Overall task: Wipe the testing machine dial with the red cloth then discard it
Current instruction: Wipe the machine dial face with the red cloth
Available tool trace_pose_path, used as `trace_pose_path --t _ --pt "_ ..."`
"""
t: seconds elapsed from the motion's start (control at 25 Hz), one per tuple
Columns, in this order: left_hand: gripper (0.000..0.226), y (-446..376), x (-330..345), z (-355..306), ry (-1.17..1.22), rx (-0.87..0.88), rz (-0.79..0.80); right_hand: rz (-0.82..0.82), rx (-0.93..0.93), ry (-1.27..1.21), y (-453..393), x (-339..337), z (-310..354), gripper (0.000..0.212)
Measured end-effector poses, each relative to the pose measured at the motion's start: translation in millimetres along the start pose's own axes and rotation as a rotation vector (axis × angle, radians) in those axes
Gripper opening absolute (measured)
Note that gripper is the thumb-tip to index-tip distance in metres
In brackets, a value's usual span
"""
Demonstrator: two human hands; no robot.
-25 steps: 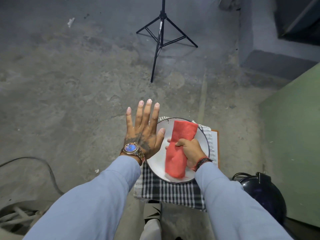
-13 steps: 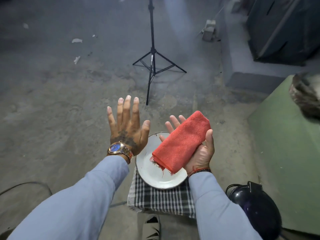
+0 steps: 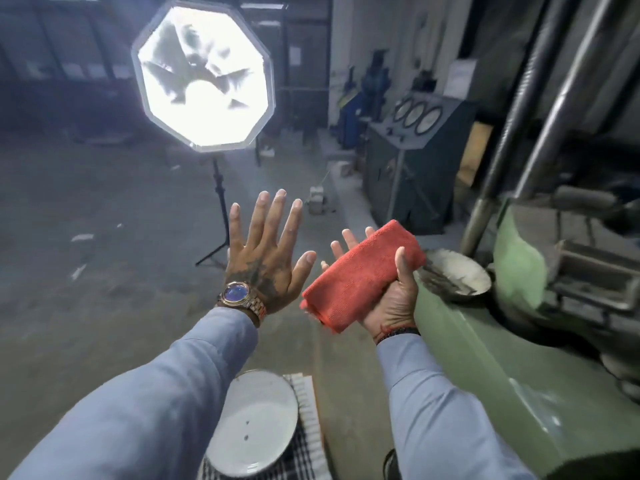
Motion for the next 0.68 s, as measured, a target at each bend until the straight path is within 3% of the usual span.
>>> trace_pose_path --t 0.24,0.48,0.6,0.68 --pt "0.081 -98.9 -94.2 -81.9 0.123 0.159 -0.203 -0.094 -0.323 0.066 127.6 42.3 140.8 0.12" --pt "0.083 -151.8 -184.2 -254.6 0.38 0.371 -0.374 -0.27 -0.657 0.163 350.5 60.8 248.7 0.113" --pt "0.084 -170.4 -237.6 -362.6 0.534 0.472 -0.447 -0.39 -0.821 0.206 480.5 64.8 286.7 0.097" --pt "0.084 -177.7 -273.7 -439.6 0.621 0.546 -0.49 -0.48 -0.934 0.213 571.4 61.7 308.8 0.072"
Point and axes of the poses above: each hand's wrist, its own y-axis away from the middle knuckle, its own x-axis out of the palm, z = x × y, the point moved 5 cm from there along -y, towards the middle knuckle, and after that the axes turned 15 degrees about x, right-handed, at the moved point
